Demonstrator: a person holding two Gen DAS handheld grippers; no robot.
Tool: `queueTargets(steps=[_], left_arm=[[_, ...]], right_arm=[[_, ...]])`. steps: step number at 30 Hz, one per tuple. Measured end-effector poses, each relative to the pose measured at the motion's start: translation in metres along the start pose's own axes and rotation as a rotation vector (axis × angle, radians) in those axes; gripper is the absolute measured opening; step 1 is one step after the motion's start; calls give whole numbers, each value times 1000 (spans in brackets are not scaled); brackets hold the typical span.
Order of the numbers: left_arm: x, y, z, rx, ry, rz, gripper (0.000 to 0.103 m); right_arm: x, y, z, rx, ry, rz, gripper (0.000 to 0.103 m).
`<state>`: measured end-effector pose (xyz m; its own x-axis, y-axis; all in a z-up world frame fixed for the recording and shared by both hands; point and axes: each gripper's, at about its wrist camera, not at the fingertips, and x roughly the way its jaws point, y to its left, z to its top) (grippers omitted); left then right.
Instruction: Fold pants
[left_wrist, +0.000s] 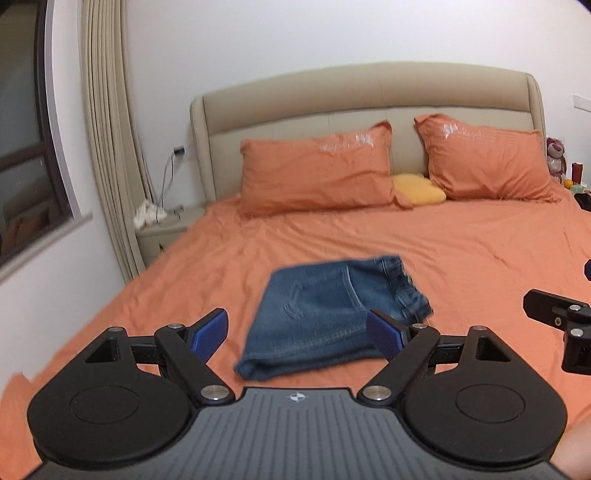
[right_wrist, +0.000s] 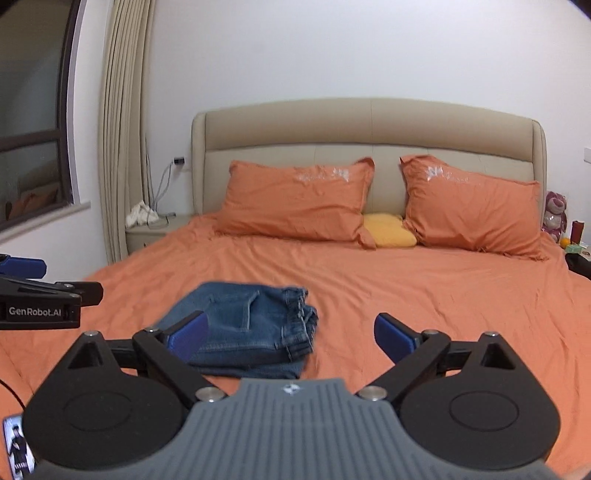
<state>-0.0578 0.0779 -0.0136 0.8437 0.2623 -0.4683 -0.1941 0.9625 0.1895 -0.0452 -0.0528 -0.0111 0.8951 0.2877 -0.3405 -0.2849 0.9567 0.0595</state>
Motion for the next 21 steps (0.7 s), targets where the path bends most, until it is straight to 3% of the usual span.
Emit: queueTargets(steps=[7, 21], left_arm=[[9, -8, -24, -5, 89, 19, 99], [13, -14, -18, 19, 109, 32, 99]], right_arm=[[14, 2, -19, -14, 73, -19, 93], [21, 1, -18, 8, 93, -39, 93]])
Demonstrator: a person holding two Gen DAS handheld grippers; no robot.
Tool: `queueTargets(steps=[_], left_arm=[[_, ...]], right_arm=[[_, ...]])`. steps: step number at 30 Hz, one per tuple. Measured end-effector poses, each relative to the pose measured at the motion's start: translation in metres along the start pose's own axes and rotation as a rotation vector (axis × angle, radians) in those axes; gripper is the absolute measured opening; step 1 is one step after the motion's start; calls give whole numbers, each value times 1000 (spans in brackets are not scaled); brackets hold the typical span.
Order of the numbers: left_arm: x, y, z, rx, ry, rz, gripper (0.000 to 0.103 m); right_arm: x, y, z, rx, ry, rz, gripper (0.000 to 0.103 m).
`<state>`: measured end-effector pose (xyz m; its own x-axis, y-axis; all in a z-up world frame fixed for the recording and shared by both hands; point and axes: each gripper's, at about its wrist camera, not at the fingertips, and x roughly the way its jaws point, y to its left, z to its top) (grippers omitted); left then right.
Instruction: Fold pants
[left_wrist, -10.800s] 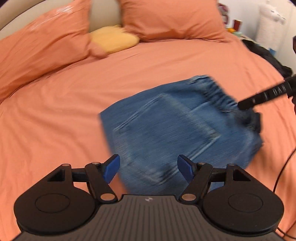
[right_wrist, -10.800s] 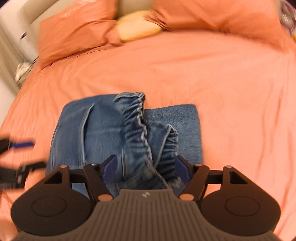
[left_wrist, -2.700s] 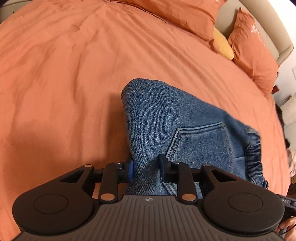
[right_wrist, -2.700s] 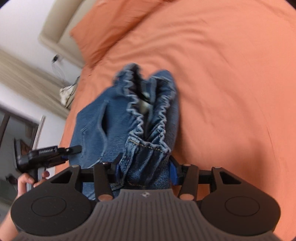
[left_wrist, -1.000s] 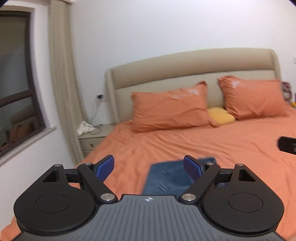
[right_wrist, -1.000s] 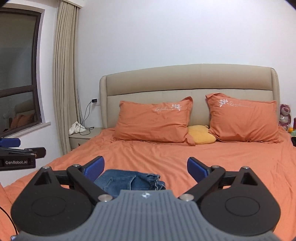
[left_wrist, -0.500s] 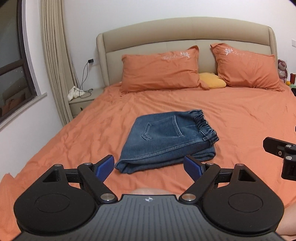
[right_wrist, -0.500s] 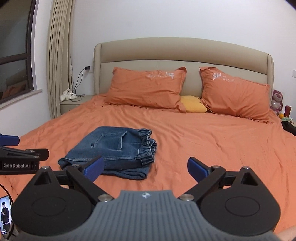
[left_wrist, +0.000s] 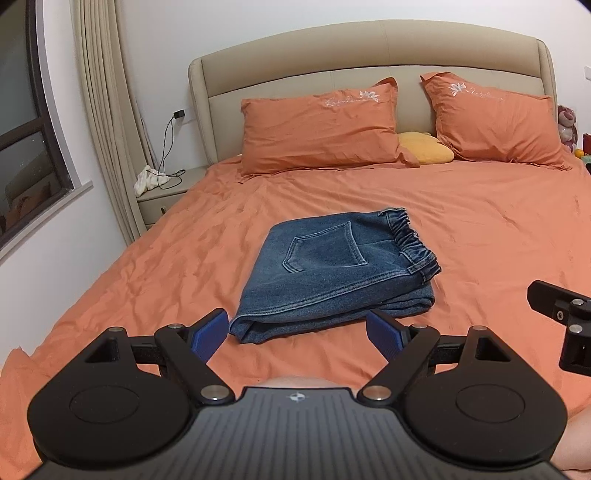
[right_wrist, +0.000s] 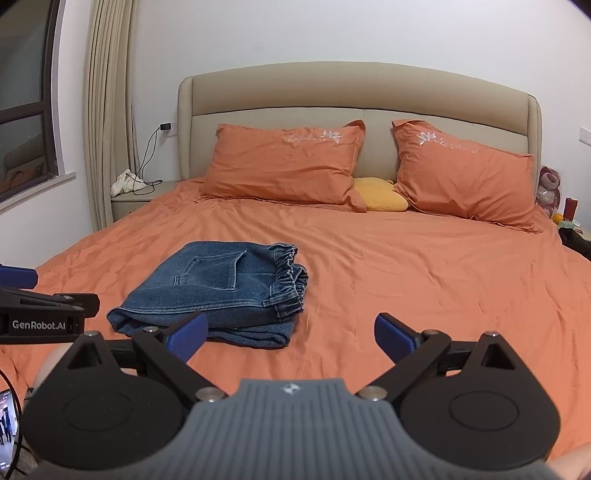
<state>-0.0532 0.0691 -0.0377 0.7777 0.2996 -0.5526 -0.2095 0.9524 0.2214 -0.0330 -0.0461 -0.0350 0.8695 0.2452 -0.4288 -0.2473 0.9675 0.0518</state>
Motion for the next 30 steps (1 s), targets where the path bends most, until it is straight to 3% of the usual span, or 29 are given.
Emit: queueTargets(steps=[30], left_arm=[[3, -4, 1, 19, 17, -11, 99]], right_arm=[[-4, -7, -5, 22, 4, -9, 97]])
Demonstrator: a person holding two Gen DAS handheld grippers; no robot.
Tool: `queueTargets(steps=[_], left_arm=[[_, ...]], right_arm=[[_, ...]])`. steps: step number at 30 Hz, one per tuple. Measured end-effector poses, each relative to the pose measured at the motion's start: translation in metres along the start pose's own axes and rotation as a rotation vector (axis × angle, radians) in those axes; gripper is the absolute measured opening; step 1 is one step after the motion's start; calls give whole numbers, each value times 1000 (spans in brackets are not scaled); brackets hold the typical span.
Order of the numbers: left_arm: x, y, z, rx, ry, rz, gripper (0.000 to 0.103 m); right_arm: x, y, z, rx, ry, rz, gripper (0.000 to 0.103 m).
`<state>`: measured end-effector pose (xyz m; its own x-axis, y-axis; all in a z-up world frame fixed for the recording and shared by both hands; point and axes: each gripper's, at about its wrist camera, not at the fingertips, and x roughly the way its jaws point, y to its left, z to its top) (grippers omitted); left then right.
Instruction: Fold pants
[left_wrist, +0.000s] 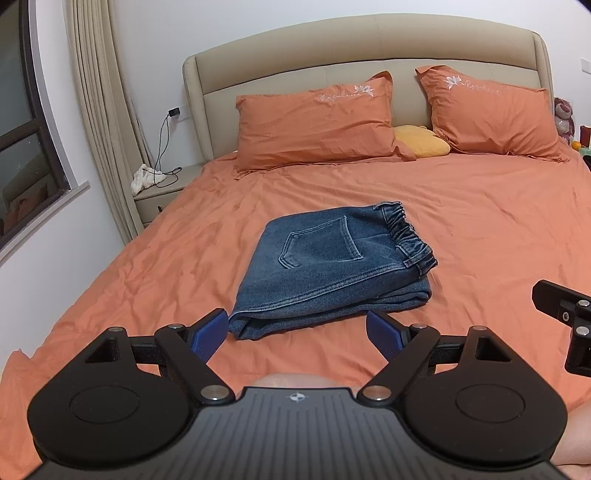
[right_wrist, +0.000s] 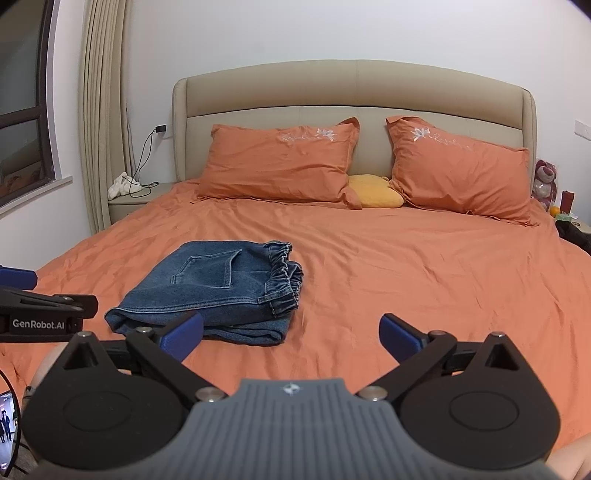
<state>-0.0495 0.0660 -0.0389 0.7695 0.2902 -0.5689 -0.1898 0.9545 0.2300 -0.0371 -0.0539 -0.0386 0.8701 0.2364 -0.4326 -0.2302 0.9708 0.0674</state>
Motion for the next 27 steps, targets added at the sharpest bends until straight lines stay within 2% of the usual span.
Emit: queueTargets(steps=[27], left_arm=[[0, 3, 0, -1, 4, -11, 99]], right_arm=[[-10, -5, -3, 22, -14, 0, 98]])
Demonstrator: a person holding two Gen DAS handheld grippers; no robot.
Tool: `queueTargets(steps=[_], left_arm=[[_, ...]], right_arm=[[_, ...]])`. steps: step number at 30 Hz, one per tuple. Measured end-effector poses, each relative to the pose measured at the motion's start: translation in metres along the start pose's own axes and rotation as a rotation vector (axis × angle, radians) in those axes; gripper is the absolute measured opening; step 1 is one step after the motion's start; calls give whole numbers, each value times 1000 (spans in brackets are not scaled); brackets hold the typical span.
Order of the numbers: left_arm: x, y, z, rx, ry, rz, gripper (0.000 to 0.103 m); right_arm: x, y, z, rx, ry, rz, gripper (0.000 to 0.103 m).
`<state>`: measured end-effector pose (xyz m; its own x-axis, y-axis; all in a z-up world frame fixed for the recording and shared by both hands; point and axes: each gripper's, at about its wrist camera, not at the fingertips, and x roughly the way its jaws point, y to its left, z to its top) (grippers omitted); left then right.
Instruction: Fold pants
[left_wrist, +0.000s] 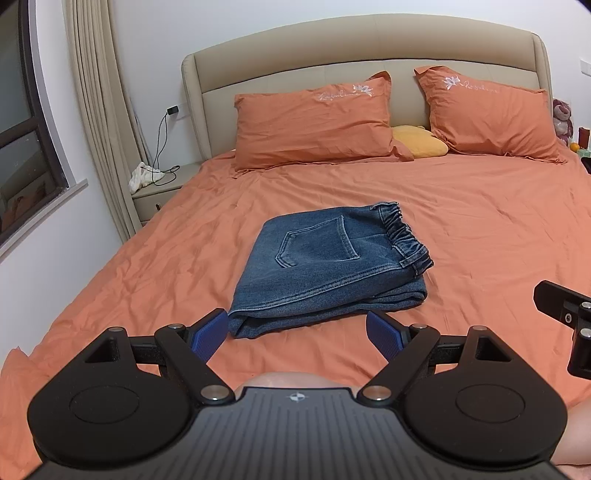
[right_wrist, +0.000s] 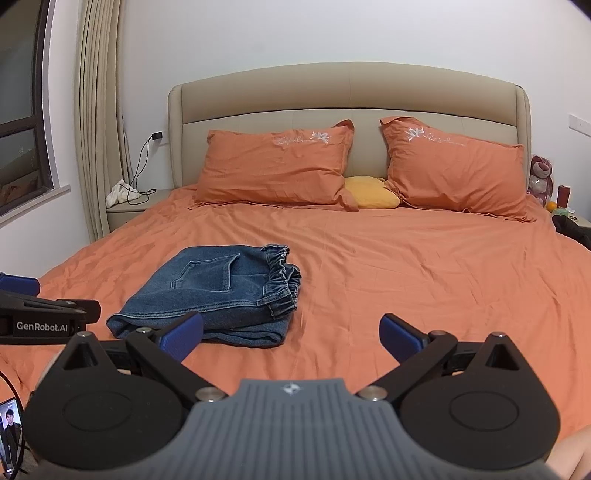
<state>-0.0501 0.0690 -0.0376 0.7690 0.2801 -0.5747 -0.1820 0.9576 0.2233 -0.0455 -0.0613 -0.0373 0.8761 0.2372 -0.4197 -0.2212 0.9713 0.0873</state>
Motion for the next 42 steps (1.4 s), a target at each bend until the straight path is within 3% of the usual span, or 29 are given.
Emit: queueTargets(steps=[42], left_arm=[[-15, -2, 4, -4, -12, -26, 99]], right_arm=[[-5, -2, -1, 27, 13, 0, 98]])
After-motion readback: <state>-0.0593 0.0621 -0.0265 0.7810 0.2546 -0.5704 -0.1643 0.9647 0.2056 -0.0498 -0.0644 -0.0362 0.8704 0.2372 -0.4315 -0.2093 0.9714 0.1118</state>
